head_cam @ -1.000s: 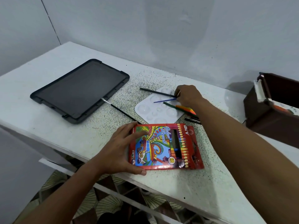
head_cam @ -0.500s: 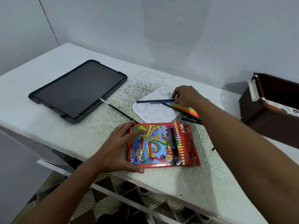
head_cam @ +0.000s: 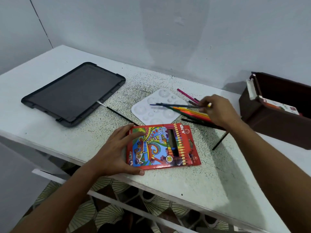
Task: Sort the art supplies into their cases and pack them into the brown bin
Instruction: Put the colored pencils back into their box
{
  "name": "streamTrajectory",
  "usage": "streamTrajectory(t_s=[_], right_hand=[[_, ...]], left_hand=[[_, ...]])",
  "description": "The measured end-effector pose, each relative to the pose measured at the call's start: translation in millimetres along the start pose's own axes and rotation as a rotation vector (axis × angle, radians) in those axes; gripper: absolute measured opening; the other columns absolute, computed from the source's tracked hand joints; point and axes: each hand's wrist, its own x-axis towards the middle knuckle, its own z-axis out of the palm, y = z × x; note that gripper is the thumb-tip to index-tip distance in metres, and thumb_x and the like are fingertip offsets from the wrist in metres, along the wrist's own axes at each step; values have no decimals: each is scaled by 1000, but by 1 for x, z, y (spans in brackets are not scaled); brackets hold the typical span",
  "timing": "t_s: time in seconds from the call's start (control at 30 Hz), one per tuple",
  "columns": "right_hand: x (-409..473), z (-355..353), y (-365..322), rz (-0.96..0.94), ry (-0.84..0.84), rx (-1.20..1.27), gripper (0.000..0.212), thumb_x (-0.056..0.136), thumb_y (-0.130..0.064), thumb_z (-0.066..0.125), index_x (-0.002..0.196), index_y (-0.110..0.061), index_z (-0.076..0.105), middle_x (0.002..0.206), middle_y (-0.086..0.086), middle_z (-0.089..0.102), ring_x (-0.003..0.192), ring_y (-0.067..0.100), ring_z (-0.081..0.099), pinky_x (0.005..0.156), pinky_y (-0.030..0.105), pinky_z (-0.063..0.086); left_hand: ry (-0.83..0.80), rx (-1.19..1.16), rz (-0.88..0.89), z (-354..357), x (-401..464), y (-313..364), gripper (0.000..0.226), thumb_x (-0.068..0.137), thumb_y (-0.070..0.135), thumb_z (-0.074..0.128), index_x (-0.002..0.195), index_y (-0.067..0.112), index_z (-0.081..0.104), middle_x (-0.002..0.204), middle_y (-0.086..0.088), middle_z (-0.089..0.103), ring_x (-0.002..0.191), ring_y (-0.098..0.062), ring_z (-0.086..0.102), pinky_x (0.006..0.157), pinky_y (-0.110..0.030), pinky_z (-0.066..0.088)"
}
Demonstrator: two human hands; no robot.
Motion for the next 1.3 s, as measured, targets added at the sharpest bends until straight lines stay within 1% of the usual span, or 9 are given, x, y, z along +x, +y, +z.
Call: streamTrajectory(t_s=[0.1, 0.23, 0.37, 0.57, 0.7, 0.87, 1.0, 1.17, 1.3], right_hand=[[-48, -21, 39, 47, -6, -36, 15, 79, -11, 76, 92, -18, 73, 90, 5, 62, 85, 23, 56, 74, 31, 39], [-99, -37, 70, 111, -38, -40, 20, 77, -7, 77, 83, -24, 70, 85, -1, 61, 75, 17, 56, 71, 28, 36], [-118, -35, 80, 101, -45, -56, 21, 75, -5, 78, 81, -25, 71, 80, -8, 58, 74, 17, 55, 68, 28, 37], [-115, -11, 54, 46, -102, 19, 21, 80, -3, 73, 94, -18, 73, 87, -6, 62, 83, 16, 58, 72, 23, 38], [-109, 8, 25, -48, -139, 72, 21, 85, 1, 66, 95, -16, 75, 92, -7, 58, 84, 9, 55, 69, 6, 36], [-113, 29, -1, -120, -188, 121, 24, 91, -5, 60, 104, -20, 74, 99, -6, 63, 91, 6, 54, 74, 16, 41], [-122, 33, -9, -65, -167, 241, 22, 90, -1, 58, 97, -17, 71, 91, -17, 57, 83, -8, 53, 65, 4, 39], [-125, 37, -3, -17, -180, 267, 22, 91, -7, 60, 94, -26, 68, 98, -6, 56, 87, -1, 53, 66, 8, 37], [-124, 32, -1, -41, -182, 248, 15, 92, -15, 62, 100, -25, 69, 97, -11, 57, 85, -1, 53, 66, 13, 36]], left_hand=[[8, 3, 11, 0, 1, 0, 104, 45, 82, 69, 136, 51, 30, 151, 4, 24, 138, -18, 24, 109, -44, 31], [16, -10, 15, 0, 0, 1, 103, 44, 81, 70, 135, 52, 31, 149, 2, 27, 137, -16, 25, 109, -43, 31], [18, -8, 17, 1, 2, 0, 104, 42, 81, 71, 134, 50, 35, 149, 3, 28, 135, -13, 26, 108, -38, 30], [2, -18, 17, -1, 0, 2, 104, 42, 81, 71, 134, 48, 35, 148, 7, 26, 134, -9, 23, 106, -36, 28], [-12, -39, 9, -2, 0, 3, 108, 40, 82, 70, 135, 50, 31, 149, 7, 26, 137, -12, 24, 109, -40, 29], [-30, -48, 3, -3, -1, 4, 110, 38, 80, 73, 134, 56, 26, 148, 12, 22, 136, -8, 23, 108, -34, 28], [-30, -90, 9, -3, -1, 3, 110, 38, 76, 76, 134, 56, 28, 153, 7, 22, 139, -12, 26, 109, -37, 31], [-19, -97, 43, -1, 0, -1, 108, 39, 76, 77, 134, 55, 32, 151, 4, 24, 139, -12, 28, 110, -43, 34], [-11, -103, 76, 0, 1, -2, 104, 41, 77, 77, 133, 55, 34, 149, 4, 27, 136, -13, 31, 109, -46, 35]])
